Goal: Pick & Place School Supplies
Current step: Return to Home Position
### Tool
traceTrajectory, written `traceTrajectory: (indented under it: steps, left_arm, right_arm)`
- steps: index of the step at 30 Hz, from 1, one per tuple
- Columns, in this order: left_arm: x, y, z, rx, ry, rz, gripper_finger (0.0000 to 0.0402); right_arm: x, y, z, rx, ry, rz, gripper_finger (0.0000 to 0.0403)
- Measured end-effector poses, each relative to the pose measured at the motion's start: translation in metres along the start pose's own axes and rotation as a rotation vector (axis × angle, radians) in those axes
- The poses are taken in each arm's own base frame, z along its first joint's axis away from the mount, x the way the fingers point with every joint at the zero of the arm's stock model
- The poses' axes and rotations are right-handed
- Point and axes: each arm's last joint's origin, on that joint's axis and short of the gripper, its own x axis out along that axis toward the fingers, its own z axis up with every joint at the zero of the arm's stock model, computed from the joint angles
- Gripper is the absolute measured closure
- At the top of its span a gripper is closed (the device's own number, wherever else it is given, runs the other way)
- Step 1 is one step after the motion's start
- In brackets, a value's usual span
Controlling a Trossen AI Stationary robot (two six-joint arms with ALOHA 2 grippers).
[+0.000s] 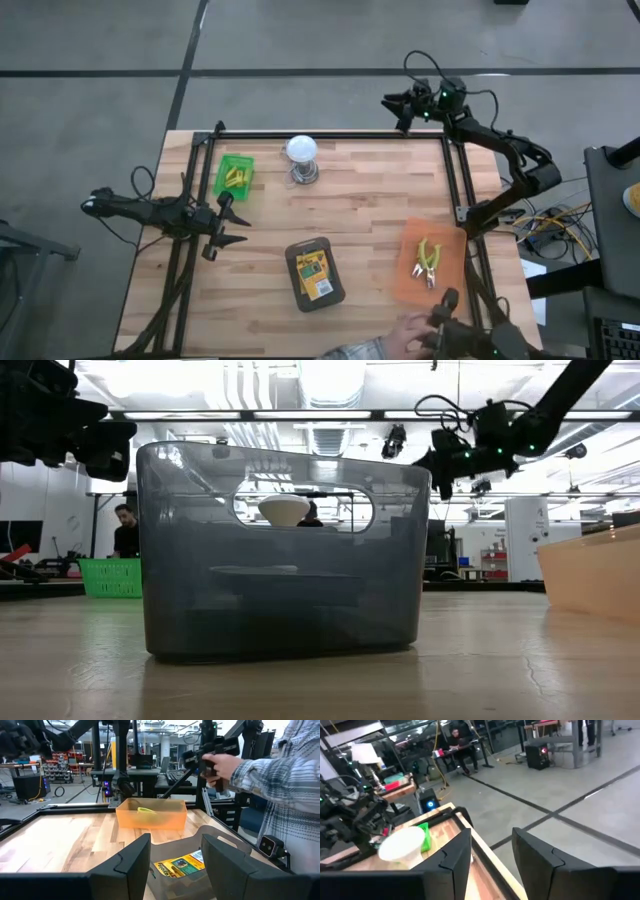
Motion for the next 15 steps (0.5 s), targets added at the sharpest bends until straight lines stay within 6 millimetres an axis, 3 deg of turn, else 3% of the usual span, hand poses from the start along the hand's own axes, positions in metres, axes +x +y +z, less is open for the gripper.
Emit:
traceTrajectory:
  steps: [3, 8, 15]
  left_arm:
    - [0.000, 0.000, 0.000, 0.000, 0.000, 0.000, 0.0220]
    - [0.000, 0.000, 0.000, 0.000, 0.000, 0.000, 0.0220]
    - [0.000, 0.000, 0.000, 0.000, 0.000, 0.001, 0.0220]
  right_arm:
    - [-0.008, -0.007, -0.007, -0.011, -0.013, -0.027, 0.0256]
    - [-0.023, -0.016, -0.021, 0.120, -0.019, -0.089, 0.0244]
    - [-0.044, -0.011, -0.037, 0.039, -0.199, -0.057, 0.0233]
